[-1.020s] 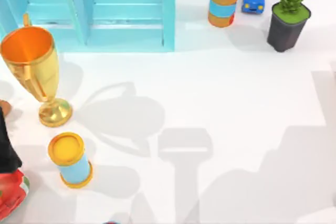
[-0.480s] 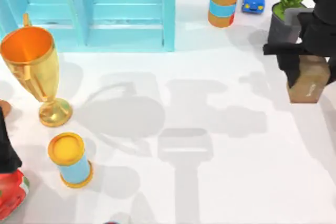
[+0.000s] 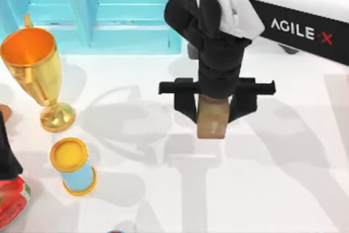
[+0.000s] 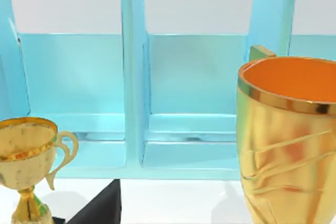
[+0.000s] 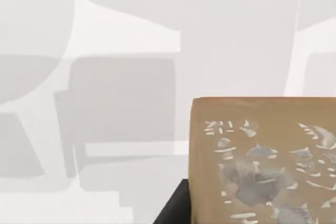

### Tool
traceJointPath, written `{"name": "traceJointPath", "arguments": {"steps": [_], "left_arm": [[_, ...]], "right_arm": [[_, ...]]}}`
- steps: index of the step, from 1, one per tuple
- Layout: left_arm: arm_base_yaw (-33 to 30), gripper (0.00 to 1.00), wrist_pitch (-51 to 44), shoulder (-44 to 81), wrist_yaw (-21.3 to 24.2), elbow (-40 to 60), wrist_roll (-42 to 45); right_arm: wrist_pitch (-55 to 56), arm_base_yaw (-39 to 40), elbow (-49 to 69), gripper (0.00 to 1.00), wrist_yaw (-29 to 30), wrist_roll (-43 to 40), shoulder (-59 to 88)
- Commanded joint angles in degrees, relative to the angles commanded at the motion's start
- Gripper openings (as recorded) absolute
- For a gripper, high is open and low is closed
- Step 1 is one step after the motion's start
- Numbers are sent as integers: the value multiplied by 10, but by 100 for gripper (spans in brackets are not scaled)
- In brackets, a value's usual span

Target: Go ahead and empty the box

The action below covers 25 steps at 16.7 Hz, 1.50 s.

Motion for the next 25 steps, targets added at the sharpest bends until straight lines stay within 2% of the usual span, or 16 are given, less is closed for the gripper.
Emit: {"name": "traceJointPath", "arguments": {"steps": [6, 12, 16, 25], "left_arm": [[0, 100, 0, 0, 0, 0, 0], [0, 100, 0, 0, 0, 0, 0], [0, 100, 0, 0, 0, 0, 0], [0, 100, 0, 0, 0, 0, 0]], "right_arm": [[2, 1, -4, 0, -1, 4, 0], [88, 4, -64, 0, 0, 4, 22], [91, 4, -67, 0, 0, 4, 22], [91, 4, -67, 68, 0, 4, 22]]}}
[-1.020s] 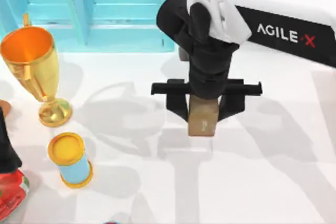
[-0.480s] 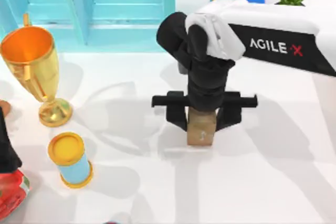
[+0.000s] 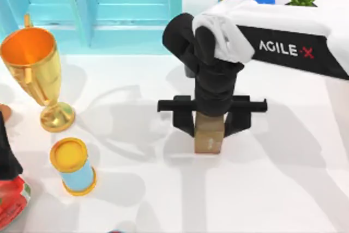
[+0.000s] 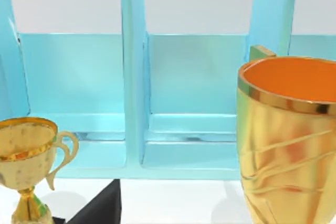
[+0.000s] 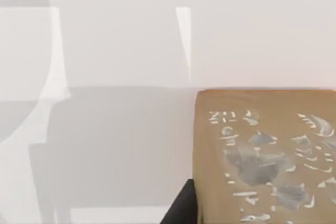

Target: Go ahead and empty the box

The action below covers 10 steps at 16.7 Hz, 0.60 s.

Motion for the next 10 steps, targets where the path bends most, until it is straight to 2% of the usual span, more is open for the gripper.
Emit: {"name": "traceJointPath", "arguments": {"steps": [4, 10], "left_arm": [[0, 100, 0, 0, 0, 0, 0], [0, 100, 0, 0, 0, 0, 0]], "right_arm": [[0, 0, 0, 98, 0, 0, 0], [0, 0, 0, 100, 0, 0, 0]]}}
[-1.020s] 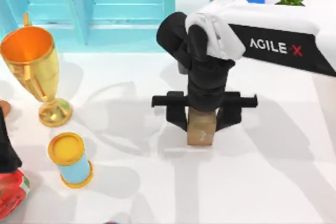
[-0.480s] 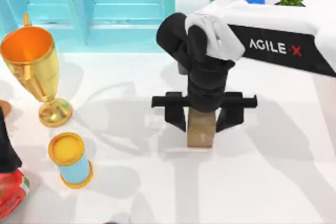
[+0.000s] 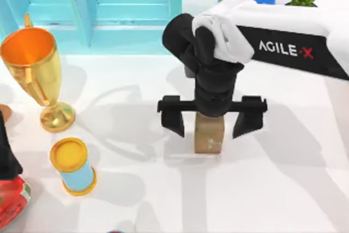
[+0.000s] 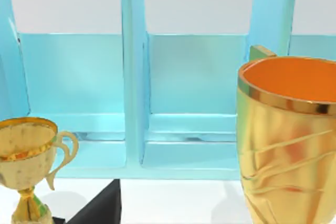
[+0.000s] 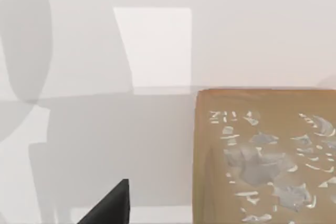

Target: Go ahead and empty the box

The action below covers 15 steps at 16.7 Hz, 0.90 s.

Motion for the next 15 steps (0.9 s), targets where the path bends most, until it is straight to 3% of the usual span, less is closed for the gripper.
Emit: {"name": "traceJointPath", "arguments": {"steps": [5, 11, 15], "left_arm": [[0, 100, 0, 0, 0, 0, 0], [0, 100, 0, 0, 0, 0, 0], [0, 100, 0, 0, 0, 0, 0]], "right_arm": [[-10, -1, 10, 100, 0, 1, -1], [-143, -1, 119, 100, 0, 0, -19], [-167, -2, 141, 100, 0, -1, -26]]}}
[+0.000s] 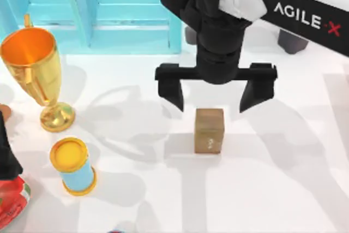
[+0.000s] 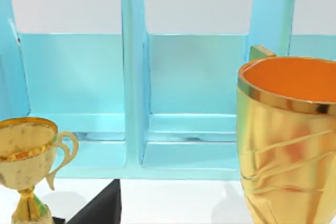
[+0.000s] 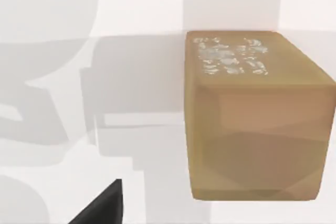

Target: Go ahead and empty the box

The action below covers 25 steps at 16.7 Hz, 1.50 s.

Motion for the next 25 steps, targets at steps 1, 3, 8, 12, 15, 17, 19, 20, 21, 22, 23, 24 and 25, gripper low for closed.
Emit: {"name": "traceJointPath", "arguments": {"steps": [1, 3, 8, 12, 15, 17, 19, 20, 21, 22, 23, 24, 25], "left_arm": [[0, 100, 0, 0, 0, 0, 0], [0, 100, 0, 0, 0, 0, 0], [0, 100, 0, 0, 0, 0, 0], [0, 100, 0, 0, 0, 0, 0], [0, 100, 0, 0, 0, 0, 0], [0, 100, 0, 0, 0, 0, 0], [0, 100, 0, 0, 0, 0, 0], [0, 100, 0, 0, 0, 0, 0], [0, 100, 0, 0, 0, 0, 0], [0, 100, 0, 0, 0, 0, 0], [0, 100, 0, 0, 0, 0, 0], [0, 100, 0, 0, 0, 0, 0], [0, 100, 0, 0, 0, 0, 0]], "right_arm": [[0, 0, 0, 100, 0, 0, 0], [1, 0, -1, 100, 0, -1, 2], [-10, -89, 0, 100, 1, -89, -6], [-26, -258, -12, 100, -3, -255, -23], [-38, -410, -29, 100, -6, -405, -42], [-43, -503, -42, 100, -6, -496, -57], [-44, -575, -51, 100, -6, -568, -74], [-43, -601, -55, 100, -6, -595, -82], [-42, -622, -58, 100, -5, -616, -90], [-41, -637, -61, 100, -5, -631, -96], [-40, -646, -63, 100, -5, -639, -100], [-39, -648, -63, 100, -5, -642, -102], [-39, -648, -63, 100, -5, -642, -102]]}}
